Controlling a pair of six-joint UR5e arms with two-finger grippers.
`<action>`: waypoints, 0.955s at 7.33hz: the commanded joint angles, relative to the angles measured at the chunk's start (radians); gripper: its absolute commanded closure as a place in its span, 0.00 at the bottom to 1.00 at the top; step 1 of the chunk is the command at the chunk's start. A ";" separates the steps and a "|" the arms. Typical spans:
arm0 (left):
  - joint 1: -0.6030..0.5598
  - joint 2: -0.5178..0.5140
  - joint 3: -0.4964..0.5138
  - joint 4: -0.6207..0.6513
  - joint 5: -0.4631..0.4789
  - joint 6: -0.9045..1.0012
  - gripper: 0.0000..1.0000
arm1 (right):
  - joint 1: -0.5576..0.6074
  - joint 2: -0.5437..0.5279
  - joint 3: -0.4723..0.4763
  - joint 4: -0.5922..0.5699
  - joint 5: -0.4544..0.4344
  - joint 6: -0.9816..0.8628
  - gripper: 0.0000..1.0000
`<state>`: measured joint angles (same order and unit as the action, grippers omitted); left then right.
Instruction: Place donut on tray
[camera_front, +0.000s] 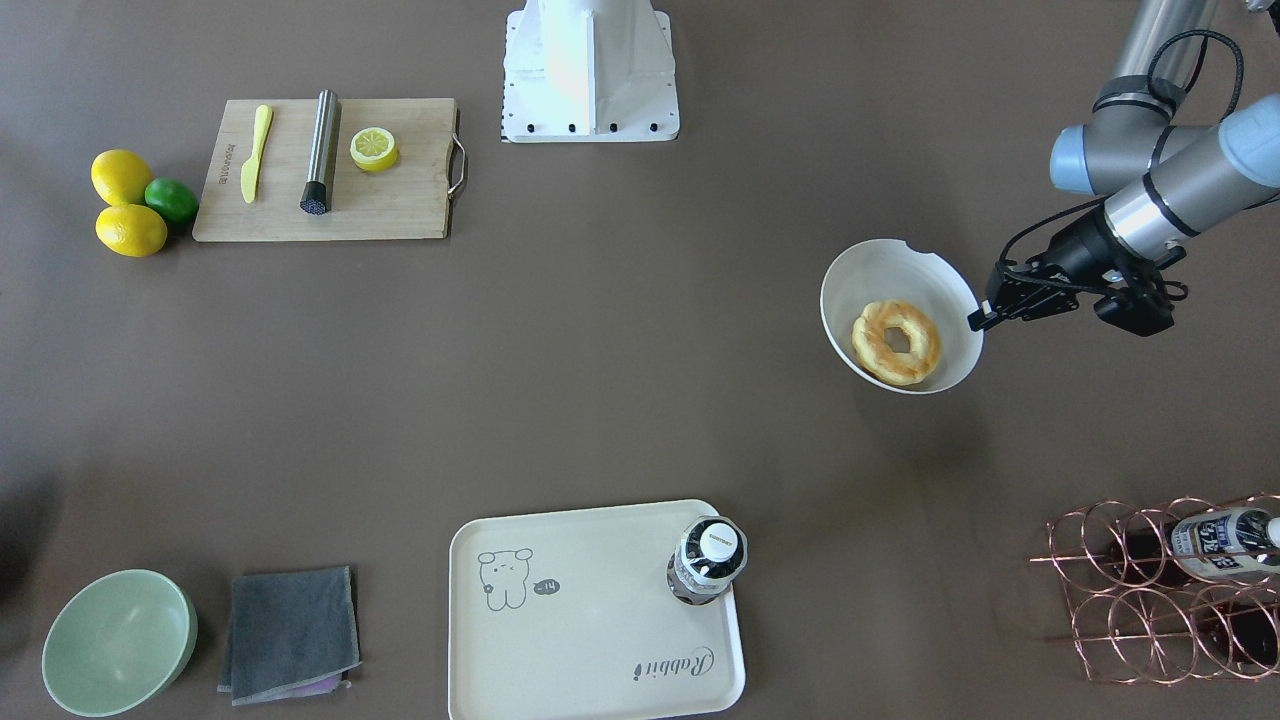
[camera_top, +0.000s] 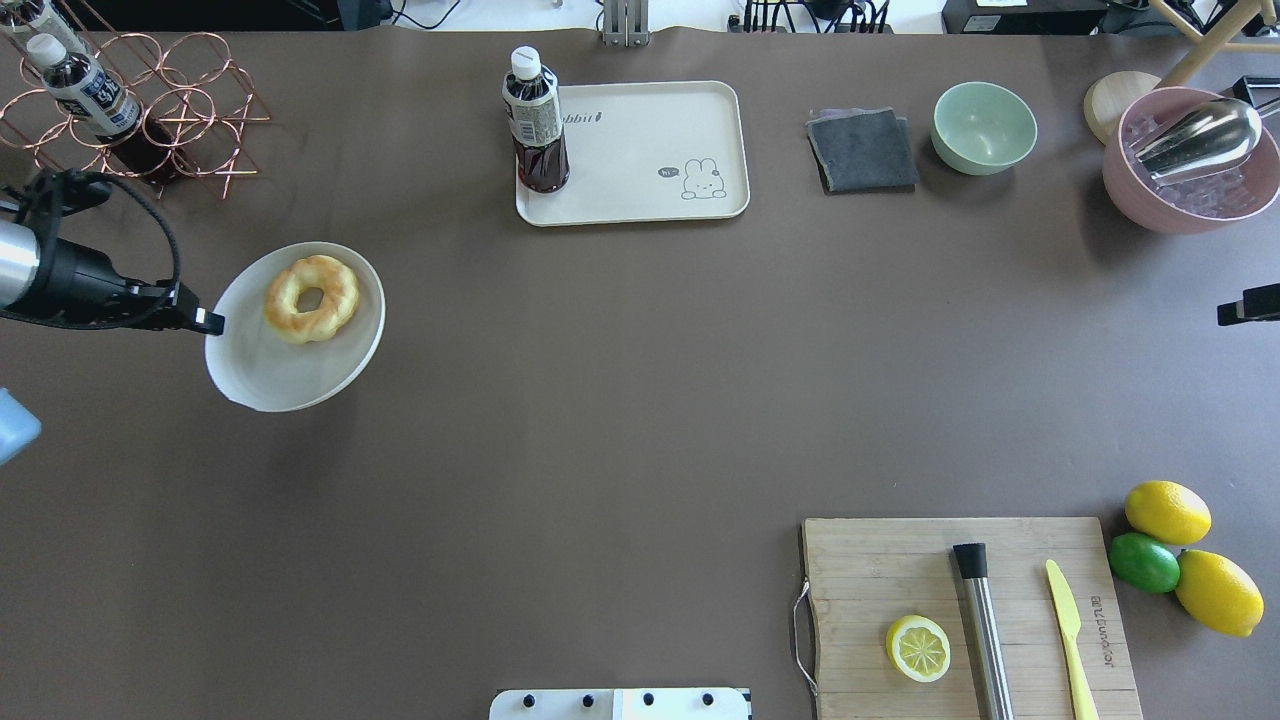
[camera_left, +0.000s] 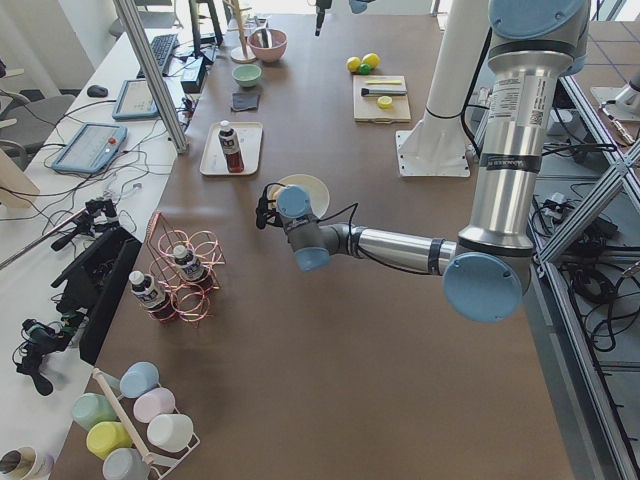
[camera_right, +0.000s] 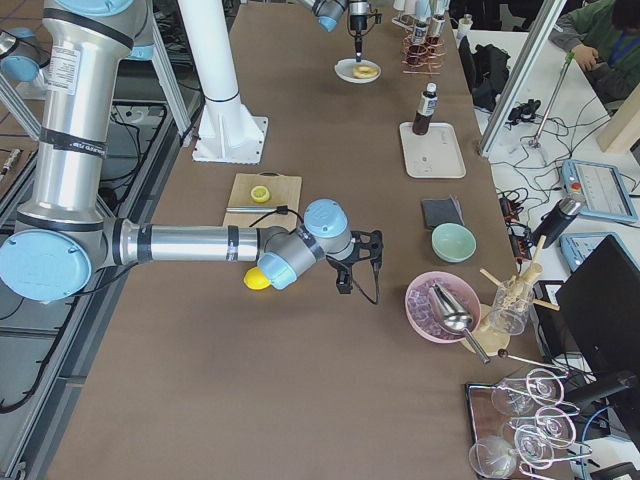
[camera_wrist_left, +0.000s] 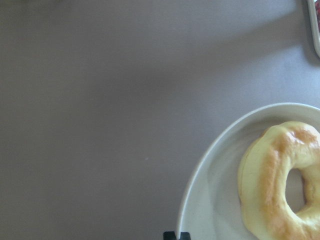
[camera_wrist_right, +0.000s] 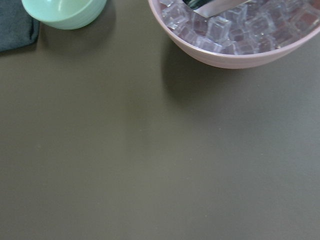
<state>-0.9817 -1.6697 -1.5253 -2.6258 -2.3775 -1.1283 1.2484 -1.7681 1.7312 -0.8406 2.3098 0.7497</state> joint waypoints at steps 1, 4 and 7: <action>0.163 -0.109 -0.141 0.198 0.177 -0.142 1.00 | -0.104 0.083 0.039 0.000 -0.009 0.199 0.00; 0.383 -0.379 -0.220 0.564 0.429 -0.289 1.00 | -0.197 0.208 0.056 -0.002 -0.015 0.399 0.00; 0.511 -0.568 -0.213 0.798 0.583 -0.352 1.00 | -0.242 0.259 0.067 -0.040 -0.004 0.484 0.00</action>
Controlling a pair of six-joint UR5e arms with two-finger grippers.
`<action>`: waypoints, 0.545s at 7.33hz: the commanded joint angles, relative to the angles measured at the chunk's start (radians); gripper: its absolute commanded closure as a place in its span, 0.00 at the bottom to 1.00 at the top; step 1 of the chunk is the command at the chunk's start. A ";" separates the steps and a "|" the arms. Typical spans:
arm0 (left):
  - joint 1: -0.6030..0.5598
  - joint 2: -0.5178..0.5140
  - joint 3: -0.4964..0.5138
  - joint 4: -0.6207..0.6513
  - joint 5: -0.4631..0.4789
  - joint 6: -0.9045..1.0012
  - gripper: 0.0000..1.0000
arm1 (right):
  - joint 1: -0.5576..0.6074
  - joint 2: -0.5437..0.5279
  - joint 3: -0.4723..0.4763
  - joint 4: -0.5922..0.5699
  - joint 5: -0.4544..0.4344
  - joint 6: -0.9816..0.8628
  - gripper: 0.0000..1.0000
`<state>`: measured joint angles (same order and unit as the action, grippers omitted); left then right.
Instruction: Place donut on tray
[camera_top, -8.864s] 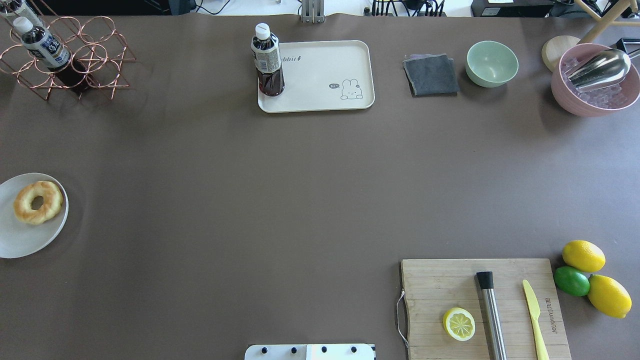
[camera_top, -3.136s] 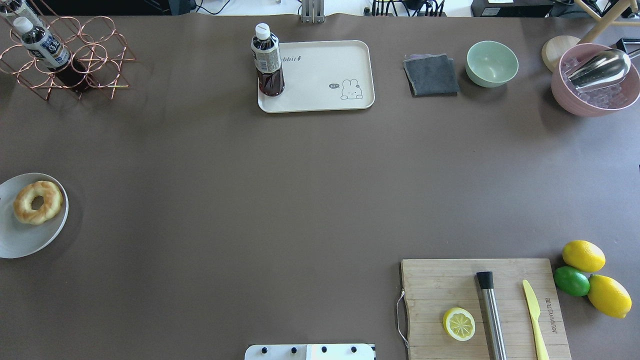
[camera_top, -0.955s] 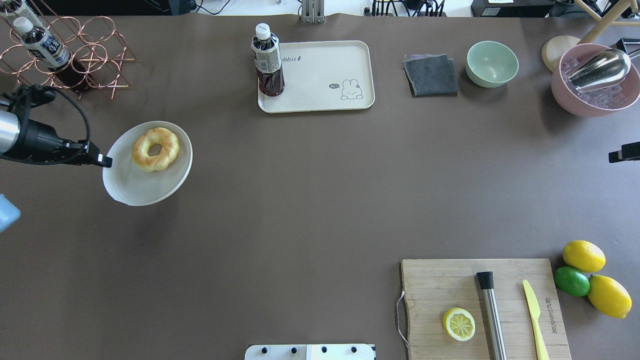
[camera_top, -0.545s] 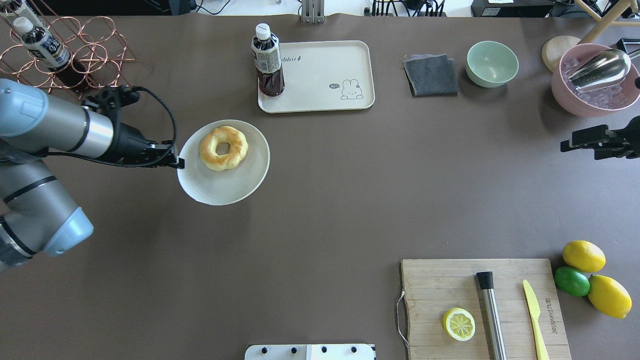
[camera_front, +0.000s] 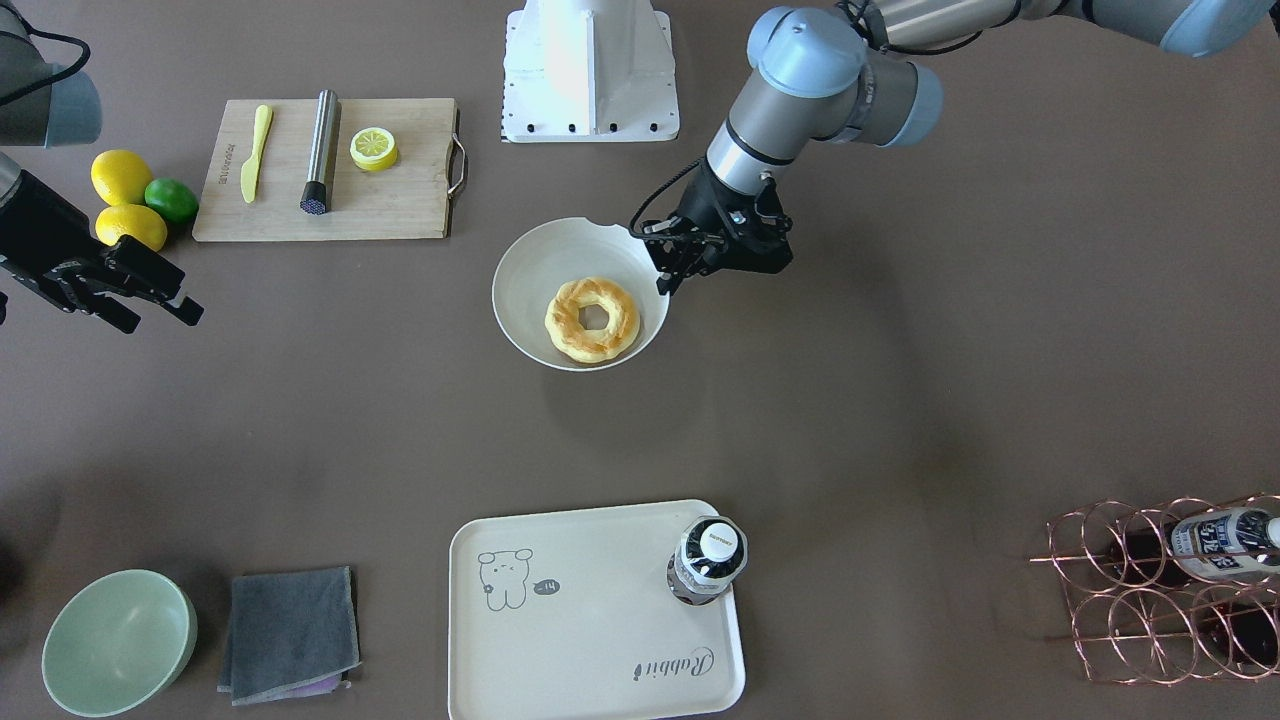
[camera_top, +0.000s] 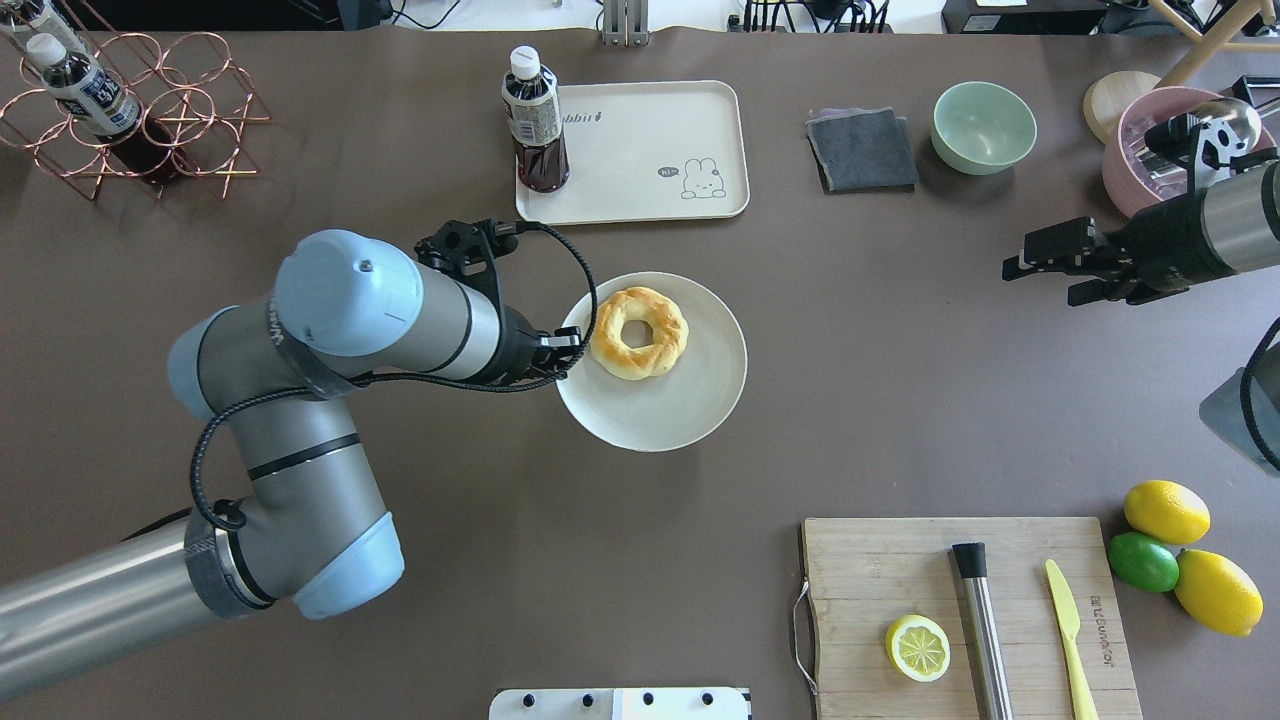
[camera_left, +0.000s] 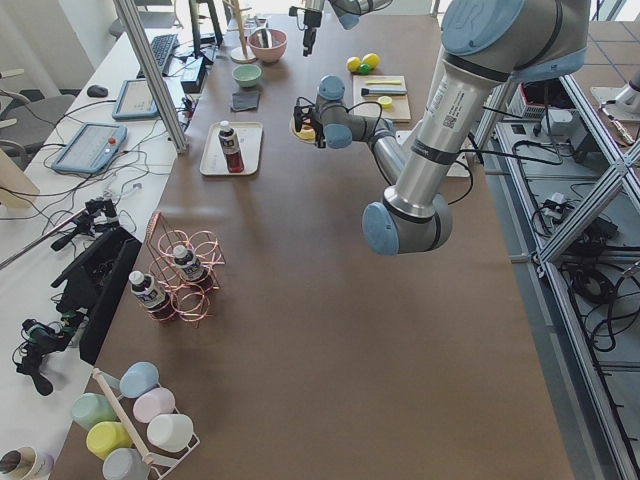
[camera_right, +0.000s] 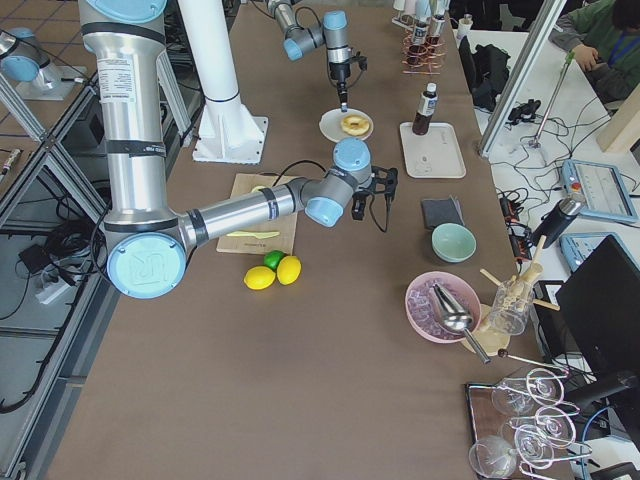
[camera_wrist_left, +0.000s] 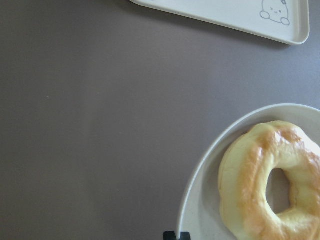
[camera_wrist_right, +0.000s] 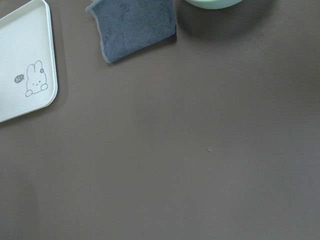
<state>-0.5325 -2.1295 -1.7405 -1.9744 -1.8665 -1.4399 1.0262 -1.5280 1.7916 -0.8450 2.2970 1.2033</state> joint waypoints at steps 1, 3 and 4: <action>0.121 -0.162 0.019 0.184 0.149 -0.045 1.00 | -0.031 0.025 0.008 -0.061 0.009 0.033 0.01; 0.161 -0.297 0.147 0.189 0.216 -0.091 1.00 | -0.058 0.038 0.022 -0.068 0.009 0.113 0.01; 0.175 -0.347 0.207 0.187 0.251 -0.093 1.00 | -0.083 0.038 0.034 -0.069 0.010 0.128 0.01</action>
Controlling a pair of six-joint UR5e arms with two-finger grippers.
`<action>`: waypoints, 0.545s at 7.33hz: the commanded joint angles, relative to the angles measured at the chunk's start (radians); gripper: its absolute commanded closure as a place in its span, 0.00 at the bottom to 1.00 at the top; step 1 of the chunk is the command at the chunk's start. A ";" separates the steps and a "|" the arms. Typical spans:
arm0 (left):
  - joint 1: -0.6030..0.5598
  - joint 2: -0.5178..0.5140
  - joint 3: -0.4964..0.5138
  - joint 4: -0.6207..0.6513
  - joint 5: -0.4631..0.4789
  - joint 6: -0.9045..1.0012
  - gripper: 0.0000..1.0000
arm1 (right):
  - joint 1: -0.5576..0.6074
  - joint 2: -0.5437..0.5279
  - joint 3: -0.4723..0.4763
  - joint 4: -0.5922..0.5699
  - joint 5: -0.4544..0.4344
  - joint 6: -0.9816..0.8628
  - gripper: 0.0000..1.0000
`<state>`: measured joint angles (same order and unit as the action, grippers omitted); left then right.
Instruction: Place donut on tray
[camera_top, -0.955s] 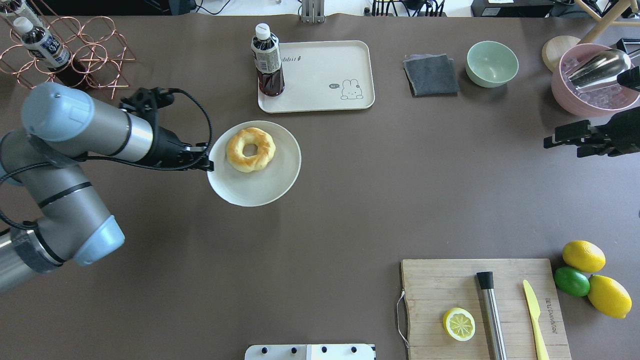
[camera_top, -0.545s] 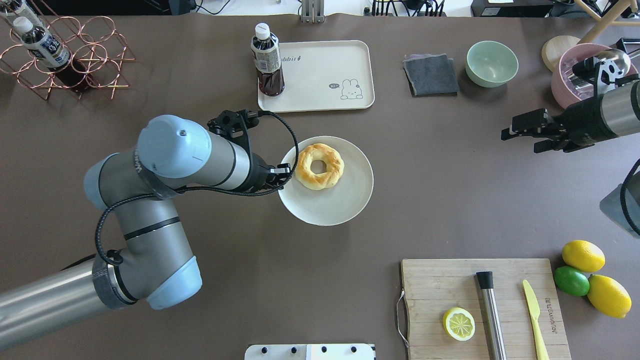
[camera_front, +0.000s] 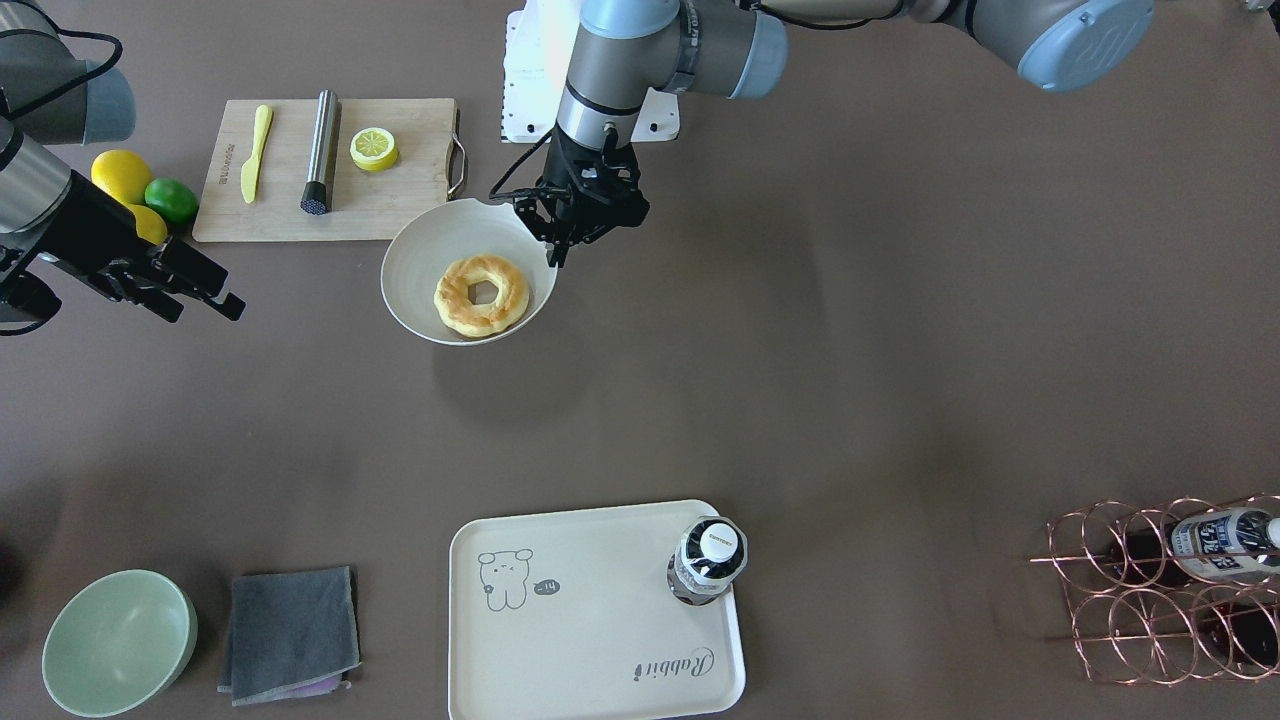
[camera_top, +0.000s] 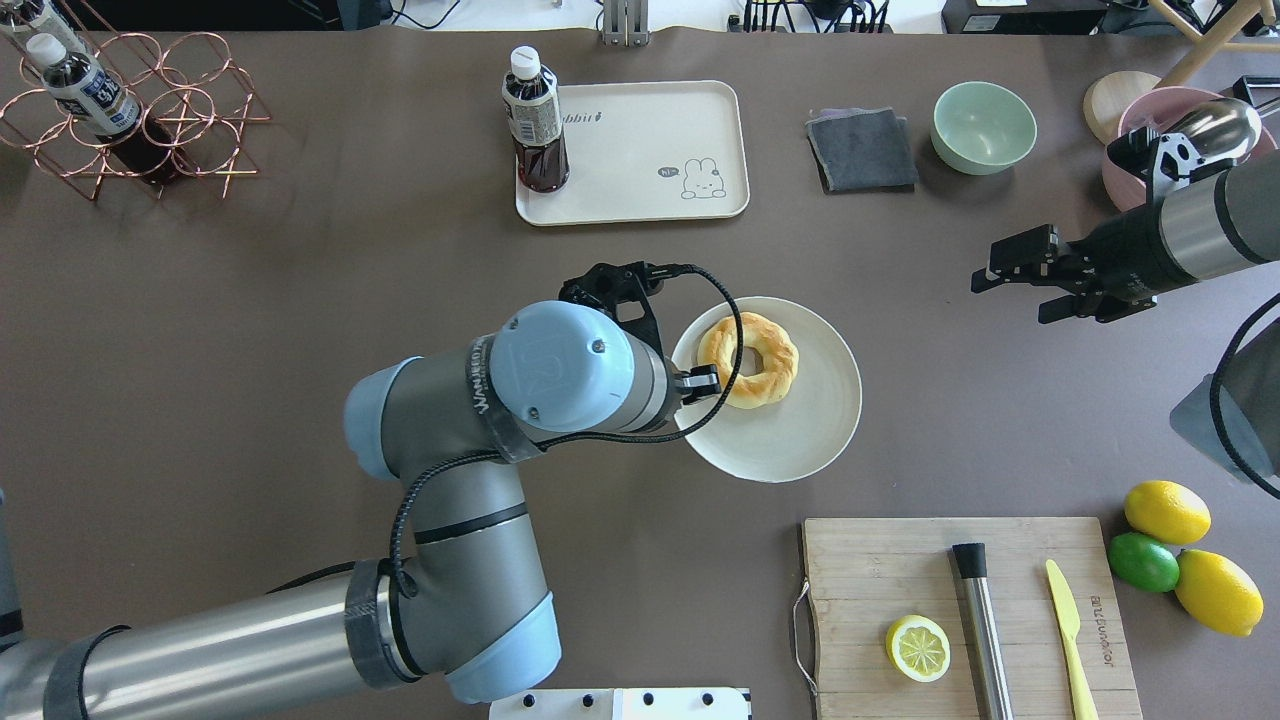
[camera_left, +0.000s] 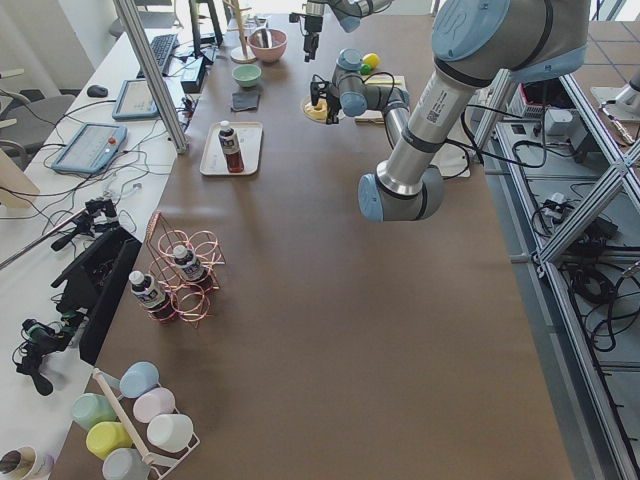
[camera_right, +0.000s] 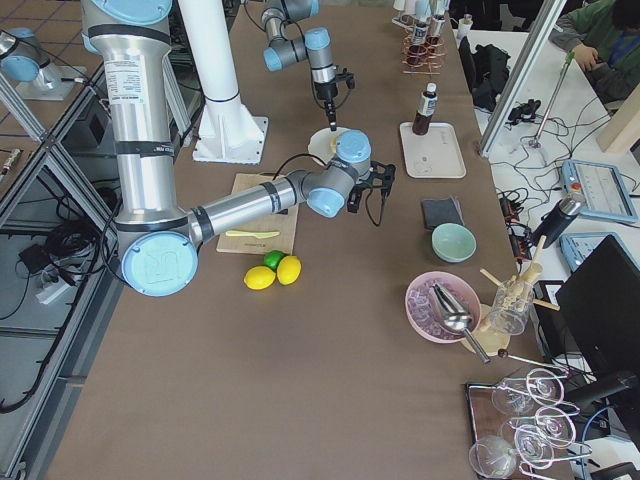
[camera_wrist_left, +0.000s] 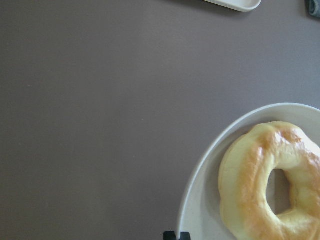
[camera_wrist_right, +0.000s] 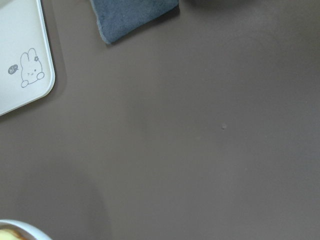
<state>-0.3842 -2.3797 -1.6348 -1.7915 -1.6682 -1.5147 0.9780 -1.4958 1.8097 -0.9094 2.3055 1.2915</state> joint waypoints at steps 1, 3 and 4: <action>0.034 -0.143 0.148 0.004 0.070 -0.022 1.00 | -0.067 0.005 0.036 -0.005 -0.004 0.064 0.00; 0.039 -0.164 0.151 0.004 0.071 -0.038 1.00 | -0.128 -0.042 0.091 -0.002 -0.037 0.032 0.00; 0.039 -0.162 0.153 0.004 0.071 -0.038 1.00 | -0.171 -0.069 0.100 -0.002 -0.082 0.032 0.00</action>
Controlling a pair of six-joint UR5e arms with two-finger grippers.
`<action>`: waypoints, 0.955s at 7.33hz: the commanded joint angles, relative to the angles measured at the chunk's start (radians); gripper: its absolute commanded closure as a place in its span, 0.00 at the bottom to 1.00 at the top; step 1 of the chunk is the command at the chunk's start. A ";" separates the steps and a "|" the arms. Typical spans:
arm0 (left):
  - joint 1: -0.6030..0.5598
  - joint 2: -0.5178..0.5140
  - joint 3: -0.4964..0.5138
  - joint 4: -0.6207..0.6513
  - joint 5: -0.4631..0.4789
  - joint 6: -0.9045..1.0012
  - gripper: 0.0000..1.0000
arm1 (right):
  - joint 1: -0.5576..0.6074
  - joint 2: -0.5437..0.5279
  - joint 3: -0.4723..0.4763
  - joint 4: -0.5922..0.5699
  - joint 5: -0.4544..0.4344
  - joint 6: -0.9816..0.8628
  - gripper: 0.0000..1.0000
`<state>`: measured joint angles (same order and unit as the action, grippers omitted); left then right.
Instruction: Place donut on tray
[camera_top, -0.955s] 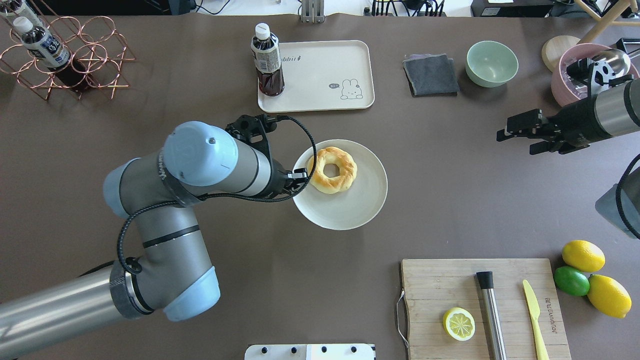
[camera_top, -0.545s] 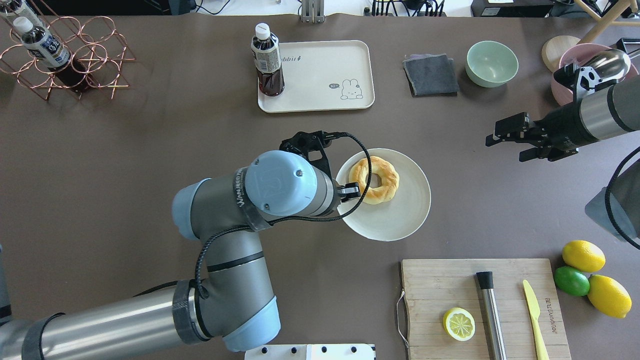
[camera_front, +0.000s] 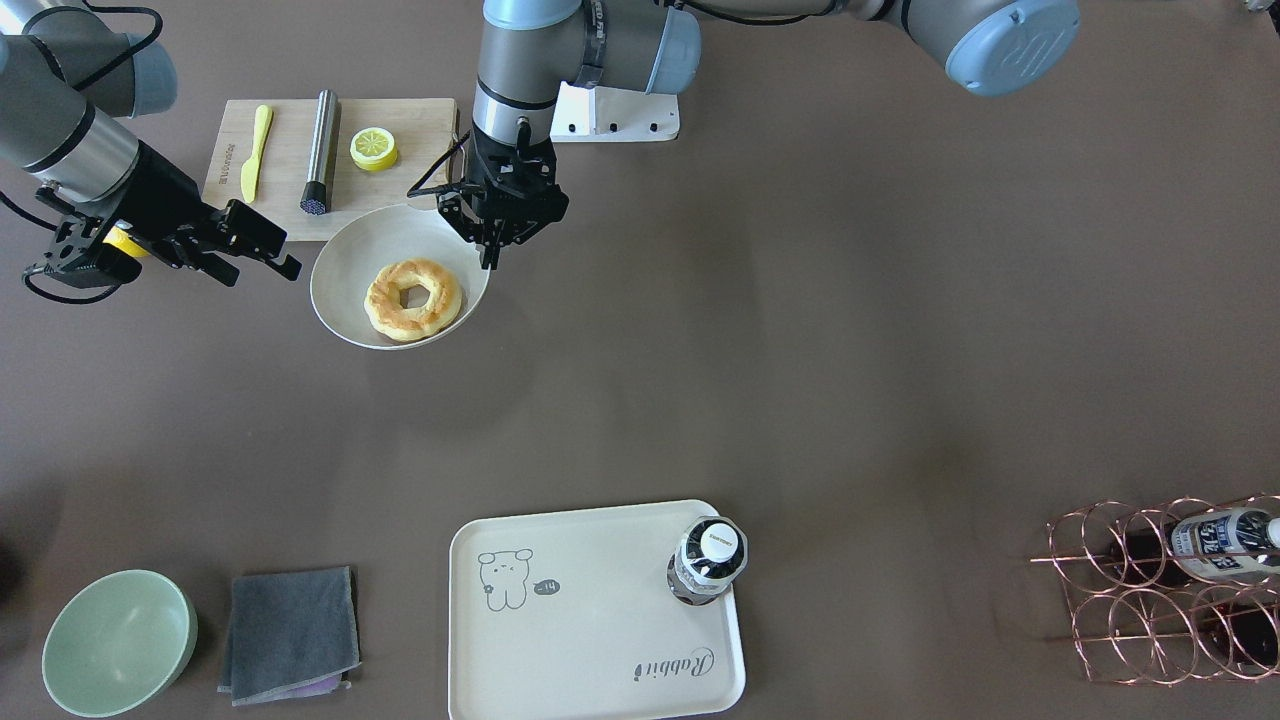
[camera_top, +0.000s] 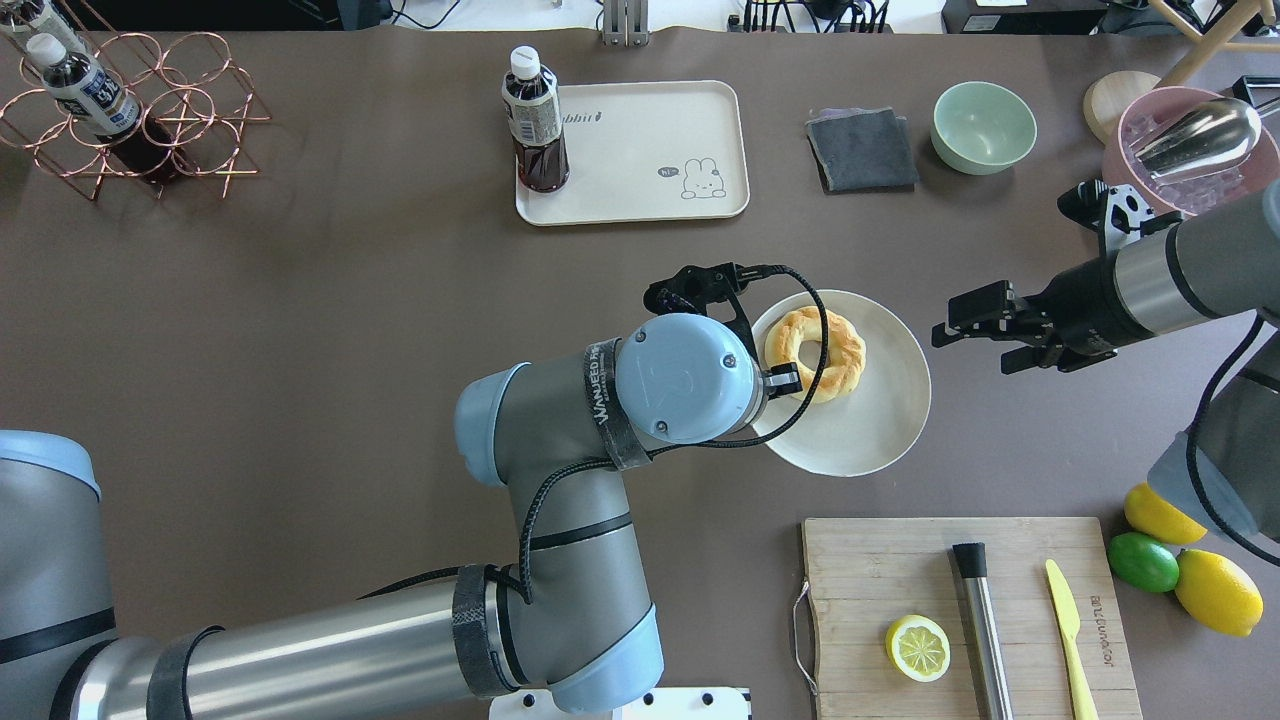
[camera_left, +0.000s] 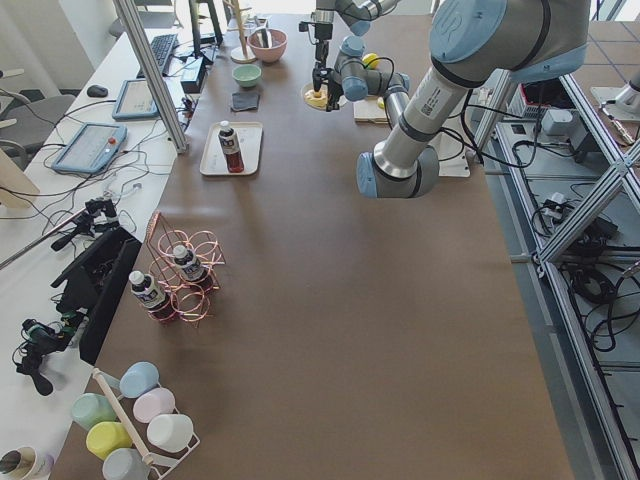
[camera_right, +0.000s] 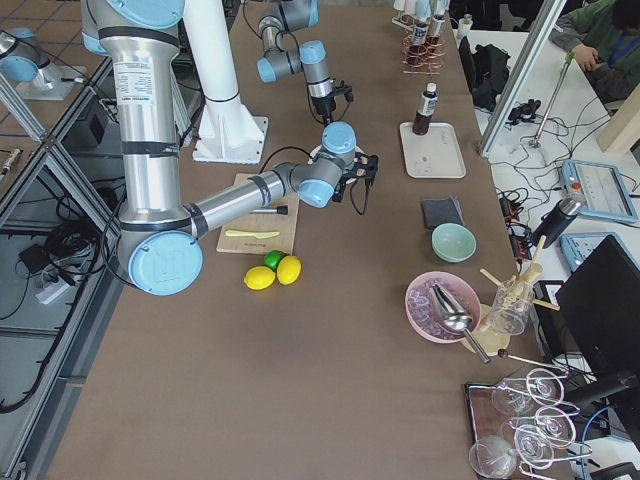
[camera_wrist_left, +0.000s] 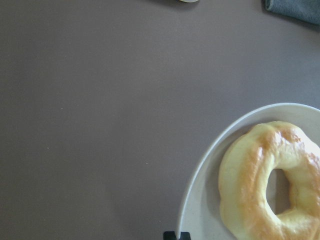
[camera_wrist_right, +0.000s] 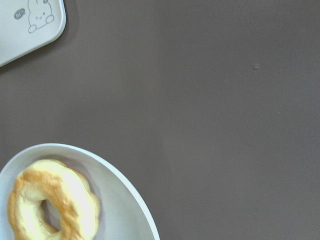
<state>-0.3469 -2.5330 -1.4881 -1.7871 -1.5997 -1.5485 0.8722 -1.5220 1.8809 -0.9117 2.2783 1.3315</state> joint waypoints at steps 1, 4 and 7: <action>0.002 -0.009 0.005 0.000 0.004 -0.004 1.00 | -0.082 -0.052 0.032 0.001 -0.081 -0.008 0.06; 0.002 -0.010 0.000 0.000 0.003 -0.002 1.00 | -0.094 -0.055 0.041 0.004 -0.094 0.073 0.39; 0.003 -0.007 -0.003 -0.001 0.003 -0.002 1.00 | -0.114 -0.052 0.057 0.005 -0.111 0.100 0.43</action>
<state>-0.3450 -2.5420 -1.4899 -1.7872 -1.5968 -1.5509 0.7695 -1.5753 1.9329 -0.9070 2.1824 1.4190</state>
